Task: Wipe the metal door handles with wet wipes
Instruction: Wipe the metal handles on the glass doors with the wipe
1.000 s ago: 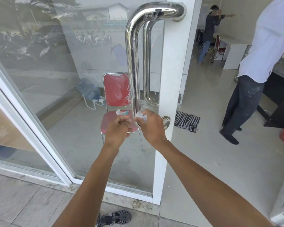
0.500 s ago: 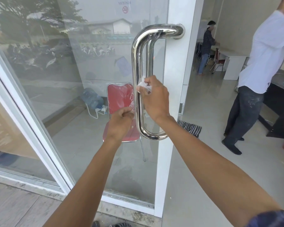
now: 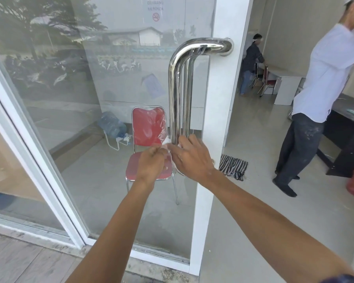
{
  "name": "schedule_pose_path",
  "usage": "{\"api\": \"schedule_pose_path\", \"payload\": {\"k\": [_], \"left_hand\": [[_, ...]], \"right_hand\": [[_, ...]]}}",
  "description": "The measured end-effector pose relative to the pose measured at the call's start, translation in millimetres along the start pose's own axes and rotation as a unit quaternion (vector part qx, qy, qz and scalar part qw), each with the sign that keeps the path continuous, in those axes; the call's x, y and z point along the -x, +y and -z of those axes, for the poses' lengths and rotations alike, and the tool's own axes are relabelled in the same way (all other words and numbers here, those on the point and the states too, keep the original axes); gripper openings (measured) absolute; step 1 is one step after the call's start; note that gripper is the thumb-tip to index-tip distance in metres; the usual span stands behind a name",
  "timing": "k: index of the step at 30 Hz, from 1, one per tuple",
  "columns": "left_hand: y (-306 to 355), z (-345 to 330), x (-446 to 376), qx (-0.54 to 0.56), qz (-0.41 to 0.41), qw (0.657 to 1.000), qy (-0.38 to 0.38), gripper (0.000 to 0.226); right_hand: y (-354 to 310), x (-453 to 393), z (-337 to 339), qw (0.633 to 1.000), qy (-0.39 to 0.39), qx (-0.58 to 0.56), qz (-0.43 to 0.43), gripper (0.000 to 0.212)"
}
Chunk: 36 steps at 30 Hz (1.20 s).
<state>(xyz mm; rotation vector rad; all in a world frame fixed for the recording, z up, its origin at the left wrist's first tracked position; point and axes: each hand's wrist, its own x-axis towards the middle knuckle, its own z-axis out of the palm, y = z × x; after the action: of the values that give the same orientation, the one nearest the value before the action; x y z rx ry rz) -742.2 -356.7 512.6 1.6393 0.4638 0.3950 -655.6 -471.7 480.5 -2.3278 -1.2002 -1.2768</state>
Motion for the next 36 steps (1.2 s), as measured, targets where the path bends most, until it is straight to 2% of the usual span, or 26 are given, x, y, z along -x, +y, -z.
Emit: {"api": "schedule_pose_path", "payload": {"k": [3, 5, 7, 9, 12, 13, 16, 18, 20, 22, 27, 31, 34, 36], "left_hand": [[-8, -4, 2, 0.004, 0.023, 1.0, 0.0, 0.021], [-11, -6, 1, 0.021, 0.021, 1.0, -0.001, 0.018], [-9, -8, -2, 0.041, 0.001, 0.999, 0.001, 0.017], [-5, -9, -5, 0.063, -0.026, 0.998, 0.011, 0.018], [-1, -12, -8, 0.079, -0.055, 0.995, 0.012, 0.023], [-1, -14, -9, 0.079, -0.06, 0.995, 0.008, 0.021], [-3, -17, -12, 0.063, -0.061, 0.996, 0.009, 0.018], [-6, -20, -14, 0.053, -0.057, 0.997, 0.019, 0.018], [-11, -23, -16, 0.043, -0.039, 0.998, 0.025, 0.03], [-15, -25, -15, 0.046, -0.017, 0.999, 0.025, 0.039], [-22, -32, -11, 0.044, 0.025, 0.998, 0.03, 0.028], [-33, -39, -15, 0.038, 0.107, 0.994, -0.006, 0.041], [-39, -44, -15, 0.046, 0.127, 0.991, -0.024, 0.043], [-42, -44, -14, 0.055, 0.132, 0.989, -0.029, 0.044]], "right_hand": [[1, 12, -9, 1.0, -0.009, 0.014, 0.026, 0.02], [2, 8, -8, 1.0, 0.009, -0.002, 0.013, 0.025], [3, -2, 1, 0.997, 0.036, -0.054, -0.036, 0.03], [0, -14, 15, 0.983, 0.067, -0.113, -0.126, 0.028], [3, -29, 25, 0.919, 0.074, -0.228, -0.313, 0.024], [7, -31, 24, 0.897, 0.063, -0.266, -0.349, 0.024], [17, -37, 23, 0.86, 0.014, -0.361, -0.36, 0.022], [21, -42, 20, 0.822, -0.042, -0.422, -0.38, 0.02], [21, -43, 15, 0.777, -0.106, -0.473, -0.402, 0.022], [21, -39, 8, 0.753, -0.172, -0.482, -0.414, 0.029], [26, -20, -12, 0.767, -0.319, -0.407, -0.38, 0.037], [26, -4, -20, 0.796, -0.447, -0.299, -0.278, 0.033], [29, 2, -24, 0.797, -0.467, -0.274, -0.268, 0.032], [32, -1, -24, 0.785, -0.459, -0.303, -0.286, 0.033]]}}
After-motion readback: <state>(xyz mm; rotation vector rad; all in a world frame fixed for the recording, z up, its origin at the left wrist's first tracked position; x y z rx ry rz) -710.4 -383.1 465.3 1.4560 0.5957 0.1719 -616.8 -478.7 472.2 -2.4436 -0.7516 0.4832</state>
